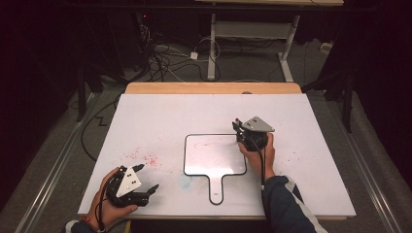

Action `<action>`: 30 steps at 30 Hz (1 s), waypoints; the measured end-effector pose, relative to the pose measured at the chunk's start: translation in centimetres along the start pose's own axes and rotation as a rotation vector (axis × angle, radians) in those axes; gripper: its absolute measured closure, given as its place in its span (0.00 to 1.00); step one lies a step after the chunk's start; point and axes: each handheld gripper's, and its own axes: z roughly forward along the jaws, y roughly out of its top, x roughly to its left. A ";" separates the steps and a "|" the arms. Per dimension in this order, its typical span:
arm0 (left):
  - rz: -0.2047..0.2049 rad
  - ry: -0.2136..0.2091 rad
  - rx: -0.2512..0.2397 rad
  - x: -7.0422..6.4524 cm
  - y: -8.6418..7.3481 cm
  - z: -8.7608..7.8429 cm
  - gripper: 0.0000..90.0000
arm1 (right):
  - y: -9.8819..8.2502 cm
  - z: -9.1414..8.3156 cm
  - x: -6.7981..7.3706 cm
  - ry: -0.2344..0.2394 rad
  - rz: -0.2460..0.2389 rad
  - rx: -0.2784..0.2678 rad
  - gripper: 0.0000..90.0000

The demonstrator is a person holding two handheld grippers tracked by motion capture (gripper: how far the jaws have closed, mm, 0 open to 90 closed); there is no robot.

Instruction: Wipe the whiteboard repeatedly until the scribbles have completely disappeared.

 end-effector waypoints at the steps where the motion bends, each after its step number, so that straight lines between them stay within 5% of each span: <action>1: 0.002 -0.001 0.001 0.0 0.0 0.0 0.21 | 0.0 0.0 0.0 0.000 0.000 0.000 0.90; 4: 0.001 -0.003 0.001 0.0 0.0 0.0 0.21 | 0.1 -0.1 1.0 0.029 -0.029 0.002 0.90; 12: 0.000 -0.001 -0.004 0.0 0.0 -0.1 0.21 | 0.0 -0.4 0.4 -0.030 -0.025 0.010 0.90; 20: 0.004 -0.003 -0.001 0.0 0.1 0.0 0.21 | 0.7 0.9 3.0 0.037 -0.031 -0.005 0.90; 25: 0.000 -0.001 -0.003 0.1 0.0 -0.2 0.21 | 0.6 0.5 2.0 -0.007 -0.046 0.012 0.90; 30: -0.001 0.001 -0.005 0.0 0.0 -0.2 0.21 | 0.6 0.9 2.4 0.007 -0.030 0.002 0.90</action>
